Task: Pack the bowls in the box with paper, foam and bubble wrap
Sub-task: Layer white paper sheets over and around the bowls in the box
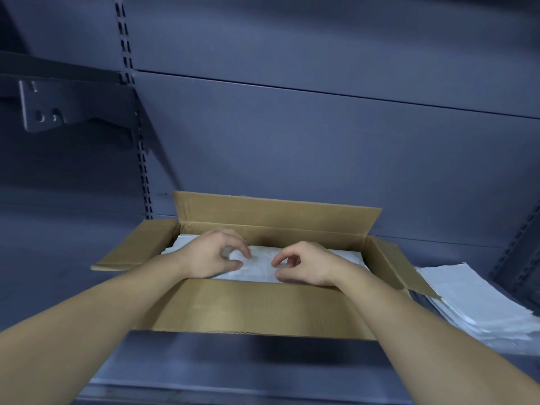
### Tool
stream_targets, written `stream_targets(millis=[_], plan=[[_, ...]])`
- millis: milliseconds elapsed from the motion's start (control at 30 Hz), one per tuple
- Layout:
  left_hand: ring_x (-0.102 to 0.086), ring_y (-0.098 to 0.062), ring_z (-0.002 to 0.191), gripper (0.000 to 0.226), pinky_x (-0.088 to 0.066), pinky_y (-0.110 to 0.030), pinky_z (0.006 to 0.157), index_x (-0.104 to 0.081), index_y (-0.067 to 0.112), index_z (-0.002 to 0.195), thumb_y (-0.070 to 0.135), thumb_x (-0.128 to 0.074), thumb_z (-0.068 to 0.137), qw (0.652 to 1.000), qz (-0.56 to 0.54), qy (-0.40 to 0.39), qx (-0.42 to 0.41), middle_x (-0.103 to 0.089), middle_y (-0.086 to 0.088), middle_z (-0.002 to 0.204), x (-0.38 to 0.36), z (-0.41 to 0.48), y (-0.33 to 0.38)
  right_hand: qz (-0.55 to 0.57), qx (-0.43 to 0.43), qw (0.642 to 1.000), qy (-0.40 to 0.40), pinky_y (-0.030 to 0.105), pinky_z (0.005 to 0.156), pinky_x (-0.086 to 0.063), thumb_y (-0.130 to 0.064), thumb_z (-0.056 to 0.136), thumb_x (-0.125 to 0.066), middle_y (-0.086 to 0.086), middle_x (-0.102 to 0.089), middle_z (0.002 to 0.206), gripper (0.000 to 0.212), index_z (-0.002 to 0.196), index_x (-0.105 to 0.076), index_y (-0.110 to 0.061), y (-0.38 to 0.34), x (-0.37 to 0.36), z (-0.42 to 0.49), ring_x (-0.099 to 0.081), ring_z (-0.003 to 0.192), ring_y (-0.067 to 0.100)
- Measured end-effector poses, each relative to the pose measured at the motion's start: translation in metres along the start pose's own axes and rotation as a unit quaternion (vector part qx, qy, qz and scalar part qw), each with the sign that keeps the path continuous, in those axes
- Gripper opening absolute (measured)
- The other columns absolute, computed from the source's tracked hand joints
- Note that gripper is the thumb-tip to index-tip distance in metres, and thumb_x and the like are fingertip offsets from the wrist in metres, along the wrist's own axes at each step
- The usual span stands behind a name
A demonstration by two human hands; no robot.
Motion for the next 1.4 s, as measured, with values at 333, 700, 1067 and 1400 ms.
stream_targets(millis=[333, 700, 1067, 1400], plan=[[-0.053, 0.0, 0.078, 0.017, -0.043, -0.014, 0.076, -0.062, 0.047, 0.096, 0.032, -0.069, 0.089, 0.997, -0.018, -0.017, 0.067, -0.057, 0.007, 0.086, -0.004, -0.007, -0.014, -0.028, -0.016, 0.999, -0.018, 0.025, 0.084, -0.044, -0.045, 0.086, -0.07, -0.007, -0.056, 0.103, 0.038, 0.122, -0.064, -0.036, -0.001, -0.009, 0.003, -0.054, 0.088, 0.006], [-0.051, -0.005, 0.117, 0.055, -0.04, -0.028, 0.104, -0.062, 0.045, 0.117, 0.073, -0.043, 0.074, 0.997, 0.035, 0.045, 0.06, -0.053, 0.014, 0.123, 0.016, -0.008, 0.009, 0.008, 0.011, 0.995, 0.094, 0.019, 0.075, -0.047, -0.039, 0.092, -0.062, -0.009, -0.06, 0.114, 0.034, 0.125, -0.063, -0.031, -0.003, 0.008, -0.01, -0.065, 0.092, 0.008], [0.003, -0.001, 0.149, 0.094, -0.006, -0.031, 0.123, -0.022, 0.04, 0.153, 0.089, -0.029, 0.073, 0.993, 0.061, -0.07, 0.066, -0.009, 0.02, 0.162, -0.01, -0.008, 0.06, -0.187, -0.005, 0.979, 0.081, 0.047, 0.121, -0.011, -0.06, 0.1, -0.027, -0.013, -0.02, 0.162, 0.056, 0.152, -0.026, -0.04, 0.005, 0.017, -0.046, -0.004, 0.151, 0.011], [-0.031, -0.009, 0.141, 0.091, -0.032, -0.039, 0.113, -0.042, 0.034, 0.143, 0.087, -0.029, 0.071, 0.997, 0.059, -0.042, 0.005, -0.04, 0.016, 0.149, -0.05, 0.047, 0.128, -0.136, -0.071, 0.972, 0.176, 0.044, 0.113, -0.028, -0.055, 0.1, -0.031, -0.012, -0.04, 0.151, 0.048, 0.144, -0.041, -0.036, 0.071, 0.06, -0.107, -0.029, 0.143, 0.014]])
Point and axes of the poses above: each hand's wrist, its own z-axis towards the middle knuckle, its own x-axis out of the back of the hand, y = z × x, the point moved 6 cm from there along z, towards the middle knuckle
